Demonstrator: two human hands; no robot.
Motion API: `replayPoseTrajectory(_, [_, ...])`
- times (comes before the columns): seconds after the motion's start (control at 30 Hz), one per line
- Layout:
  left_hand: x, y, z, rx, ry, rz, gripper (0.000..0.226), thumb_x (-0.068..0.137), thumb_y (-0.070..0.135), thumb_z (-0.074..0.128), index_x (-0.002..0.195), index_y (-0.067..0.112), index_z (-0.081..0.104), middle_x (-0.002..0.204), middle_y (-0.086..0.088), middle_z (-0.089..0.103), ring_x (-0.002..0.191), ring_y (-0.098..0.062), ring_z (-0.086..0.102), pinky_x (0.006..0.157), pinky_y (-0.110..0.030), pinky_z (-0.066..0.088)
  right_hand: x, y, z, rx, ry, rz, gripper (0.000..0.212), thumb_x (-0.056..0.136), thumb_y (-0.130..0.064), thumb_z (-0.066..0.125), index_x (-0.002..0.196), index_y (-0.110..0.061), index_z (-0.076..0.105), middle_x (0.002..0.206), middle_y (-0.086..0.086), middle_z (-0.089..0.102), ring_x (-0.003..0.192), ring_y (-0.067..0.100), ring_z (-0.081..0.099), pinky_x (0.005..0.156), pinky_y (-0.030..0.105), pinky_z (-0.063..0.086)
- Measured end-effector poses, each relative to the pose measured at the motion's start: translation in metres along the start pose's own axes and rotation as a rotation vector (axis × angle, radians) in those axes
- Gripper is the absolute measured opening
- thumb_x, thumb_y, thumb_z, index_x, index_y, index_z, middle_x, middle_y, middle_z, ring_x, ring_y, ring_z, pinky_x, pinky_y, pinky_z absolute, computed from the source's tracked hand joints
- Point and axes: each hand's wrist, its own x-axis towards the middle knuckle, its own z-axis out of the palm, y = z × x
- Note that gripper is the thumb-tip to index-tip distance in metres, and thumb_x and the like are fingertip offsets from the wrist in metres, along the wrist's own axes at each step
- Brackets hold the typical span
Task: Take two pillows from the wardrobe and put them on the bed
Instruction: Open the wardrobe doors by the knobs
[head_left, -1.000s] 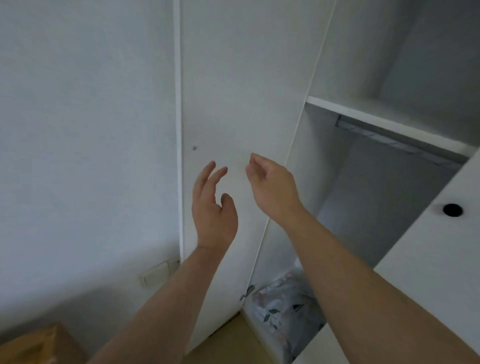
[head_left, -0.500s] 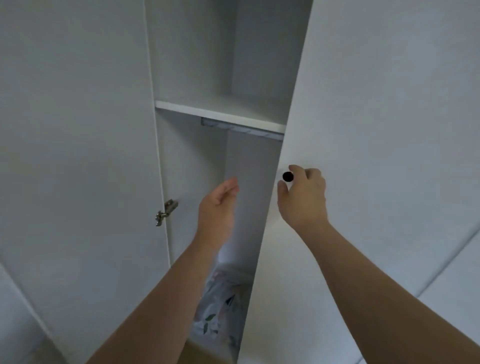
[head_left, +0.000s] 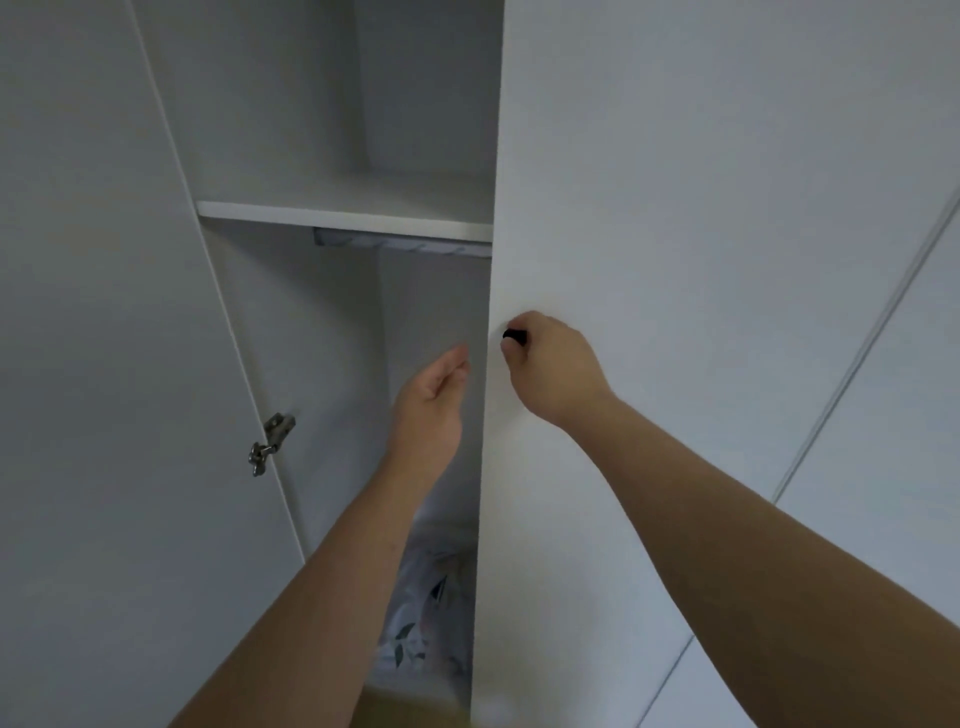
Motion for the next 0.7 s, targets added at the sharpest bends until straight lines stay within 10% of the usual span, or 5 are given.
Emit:
replayPoseTrajectory(0.5, [-0.043,0.046,0.024,-0.293,-0.154,-0.107,0.042,0.106,0.042,0.038,0.096,0.020,0.073,0.088,0.003,0.079,0.089,-0.016,0.073,0.074,-0.029,0.055,-0.111,-0.031,-0.028,0.254,0.326,0.130,0.018,0.089,-0.029,0.063,0.077,-0.017,0.058,0.073,-0.004,0.065,0.073,0.021,0.062,0.072,0.038,0.054])
replayPoseTrajectory(0.7, [-0.082,0.070,0.023,-0.281,-0.404,-0.028,0.056,0.106,0.024,0.036,0.073,0.022,0.081,0.073,0.003,0.078,0.065,-0.011,0.072,0.056,-0.028,0.055,-0.165,-0.034,-0.047,0.443,0.521,0.236,0.032,0.083,-0.022,0.060,0.060,-0.009,0.042,0.055,-0.004,0.044,0.054,0.011,0.041,0.056,0.032,0.040])
